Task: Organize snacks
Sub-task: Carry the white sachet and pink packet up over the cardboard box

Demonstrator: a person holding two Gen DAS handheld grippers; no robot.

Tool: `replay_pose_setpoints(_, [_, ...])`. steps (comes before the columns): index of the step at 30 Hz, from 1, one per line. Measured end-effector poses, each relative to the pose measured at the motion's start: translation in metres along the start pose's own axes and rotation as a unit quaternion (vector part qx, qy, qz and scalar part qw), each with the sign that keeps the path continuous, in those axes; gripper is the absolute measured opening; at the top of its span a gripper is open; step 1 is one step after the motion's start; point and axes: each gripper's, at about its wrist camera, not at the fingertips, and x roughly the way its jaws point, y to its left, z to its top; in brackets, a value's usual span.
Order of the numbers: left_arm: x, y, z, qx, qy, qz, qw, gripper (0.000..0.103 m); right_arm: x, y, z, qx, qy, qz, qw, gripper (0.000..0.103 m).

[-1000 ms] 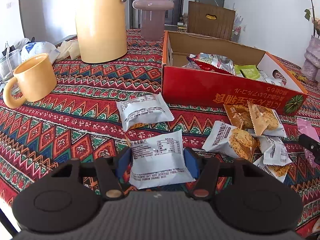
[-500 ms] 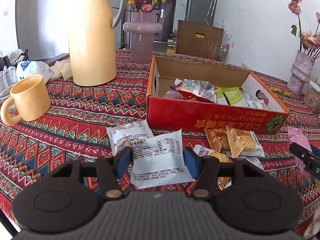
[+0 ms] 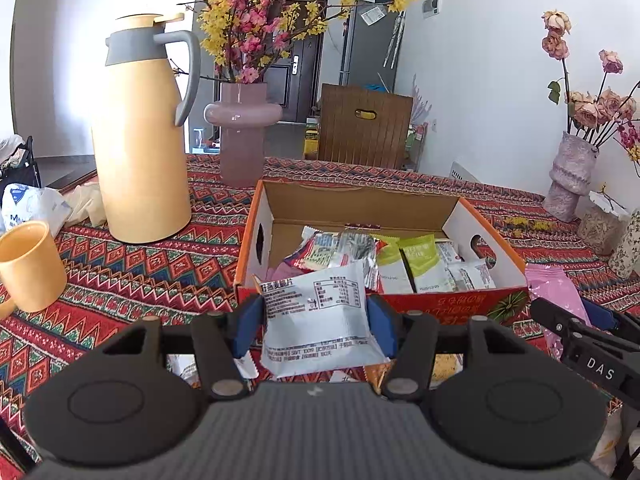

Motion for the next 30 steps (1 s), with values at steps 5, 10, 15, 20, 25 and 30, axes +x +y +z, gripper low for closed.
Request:
replay_pose_setpoints(5, [0.008, -0.008, 0.014, 0.0, -0.012, -0.006, 0.9999, 0.059, 0.009, 0.006, 0.015, -0.004, -0.014, 0.006, 1.0, 0.061])
replay_pose_setpoints(10, [0.016, -0.015, 0.027, 0.0, -0.023, -0.011, 0.9997, 0.059, 0.021, 0.011, 0.032, -0.008, -0.03, 0.012, 0.999, 0.061])
replay_pose_setpoints(15, [0.023, -0.016, 0.037, -0.005, -0.034, -0.009, 0.9994, 0.059, 0.034, 0.014, 0.048, -0.01, -0.044, 0.016, 0.999, 0.061])
replay_pose_setpoints(20, [0.035, -0.015, 0.048, -0.009, -0.04, -0.004, 0.9991, 0.059, 0.052, 0.018, 0.061, -0.014, -0.046, 0.017, 0.999, 0.061])
replay_pose_setpoints(25, [0.051, -0.016, 0.055, -0.011, -0.043, 0.003, 0.999, 0.059, 0.073, 0.023, 0.068, -0.023, -0.042, 0.019, 0.999, 0.061])
replay_pose_setpoints(30, [0.069, -0.016, 0.061, -0.017, -0.04, 0.006, 0.999, 0.059, 0.092, 0.024, 0.07, -0.021, -0.033, 0.018, 0.999, 0.061])
